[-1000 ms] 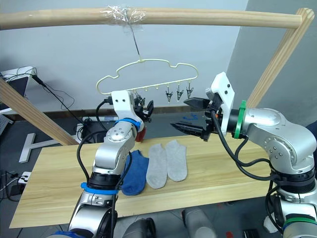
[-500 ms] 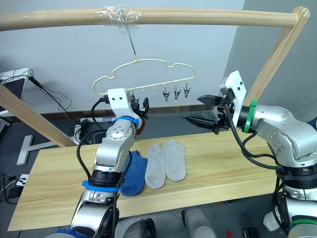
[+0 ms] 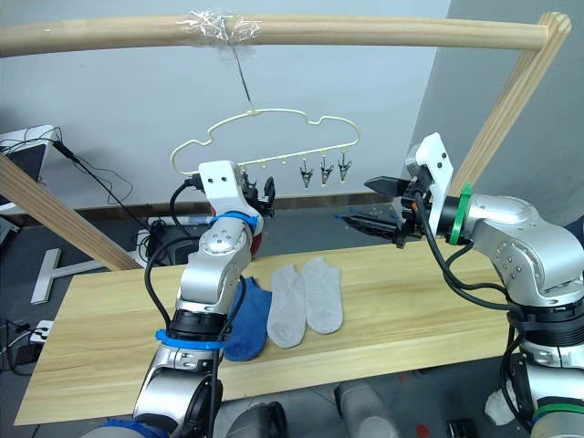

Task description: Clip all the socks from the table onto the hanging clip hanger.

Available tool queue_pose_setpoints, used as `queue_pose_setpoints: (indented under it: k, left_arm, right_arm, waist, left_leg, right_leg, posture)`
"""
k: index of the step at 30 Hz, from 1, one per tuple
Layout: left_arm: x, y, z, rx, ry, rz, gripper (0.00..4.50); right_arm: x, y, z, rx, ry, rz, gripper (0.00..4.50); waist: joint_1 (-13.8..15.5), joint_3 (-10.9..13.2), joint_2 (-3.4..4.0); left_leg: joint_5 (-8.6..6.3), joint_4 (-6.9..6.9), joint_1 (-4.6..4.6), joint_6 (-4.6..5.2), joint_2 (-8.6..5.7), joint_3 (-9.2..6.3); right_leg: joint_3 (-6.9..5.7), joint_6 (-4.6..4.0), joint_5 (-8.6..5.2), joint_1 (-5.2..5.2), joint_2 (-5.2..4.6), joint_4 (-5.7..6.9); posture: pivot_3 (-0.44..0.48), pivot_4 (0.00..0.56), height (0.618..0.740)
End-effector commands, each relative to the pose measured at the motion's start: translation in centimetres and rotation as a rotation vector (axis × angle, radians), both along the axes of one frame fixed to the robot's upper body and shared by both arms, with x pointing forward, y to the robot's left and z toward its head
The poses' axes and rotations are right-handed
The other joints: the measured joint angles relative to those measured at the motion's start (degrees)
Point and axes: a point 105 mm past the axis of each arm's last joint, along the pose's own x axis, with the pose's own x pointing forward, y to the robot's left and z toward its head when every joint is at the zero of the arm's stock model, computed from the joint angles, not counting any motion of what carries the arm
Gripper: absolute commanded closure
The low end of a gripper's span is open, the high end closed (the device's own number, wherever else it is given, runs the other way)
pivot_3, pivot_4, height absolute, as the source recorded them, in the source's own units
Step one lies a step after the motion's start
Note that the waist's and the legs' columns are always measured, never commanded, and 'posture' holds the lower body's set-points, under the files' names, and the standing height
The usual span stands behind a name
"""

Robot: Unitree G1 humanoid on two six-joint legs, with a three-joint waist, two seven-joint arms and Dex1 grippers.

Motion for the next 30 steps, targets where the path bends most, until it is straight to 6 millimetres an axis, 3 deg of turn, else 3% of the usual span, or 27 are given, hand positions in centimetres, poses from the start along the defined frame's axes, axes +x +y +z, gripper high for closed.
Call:
queue_pose_setpoints:
  k: [1,12,15,19,22,30]
  left_arm:
    - [0.1,-0.2,2.1,-0.011,-0.073,0.001,1.96]
    - [0.1,-0.3,2.2,-0.027,-0.070,0.002,1.96]
    - [0.1,-0.2,2.1,-0.025,-0.068,0.009,2.49]
    - [0.1,-0.2,2.1,-0.024,-0.067,0.009,3.74]
    - [0.1,-0.3,2.1,-0.033,-0.062,0.000,4.20]
    - [-0.4,-0.1,2.2,-0.162,0.011,-0.117,4.33]
  right_arm:
    - [-0.6,0.2,0.8,-0.012,-0.046,0.010,0.00]
    - [-0.5,0.1,0.7,-0.019,-0.042,0.001,0.00]
    - [-0.5,0.1,0.6,-0.021,-0.043,-0.002,0.00]
    - [-0.5,0.2,0.6,-0.020,-0.041,-0.003,0.00]
    - [-0.5,0.2,0.6,-0.019,-0.040,-0.002,0.00]
    - [-1.0,2.0,-0.3,-0.041,0.003,0.007,0.00]
  waist:
    - [0.0,0.0,0.00]
    - [0.0,0.0,0.00]
    - [-0.1,0.0,0.00]
    - [0.0,0.0,0.00]
    - [0.0,0.0,0.00]
    - [-0.1,0.0,0.02]
  left_leg:
    - [0.00,0.00,0.00,0.00,0.00,0.02]
    - [0.00,0.00,0.00,0.00,0.00,0.01]
    - [0.00,0.00,0.00,0.00,0.00,0.01]
    - [0.00,0.00,0.01,0.00,0.00,0.01]
    - [0.00,0.01,0.01,0.00,-0.01,0.02]
    - [0.00,0.01,0.02,0.00,0.00,0.01]
  right_leg:
    - [0.01,0.00,0.00,0.00,0.00,0.00]
    - [0.01,0.01,0.00,0.00,0.00,0.01]
    - [0.01,0.01,0.00,0.00,0.00,0.01]
    - [0.01,0.01,0.00,0.00,0.00,0.02]
    - [0.01,0.01,0.00,0.00,0.00,0.02]
    - [0.00,0.01,0.00,0.01,0.00,0.05]
  posture:
    - [-0.378,0.207,0.740]
    - [-0.379,0.206,0.740]
    - [-0.379,0.206,0.740]
    - [-0.379,0.204,0.740]
    - [-0.379,0.204,0.740]
    - [-0.375,0.200,0.740]
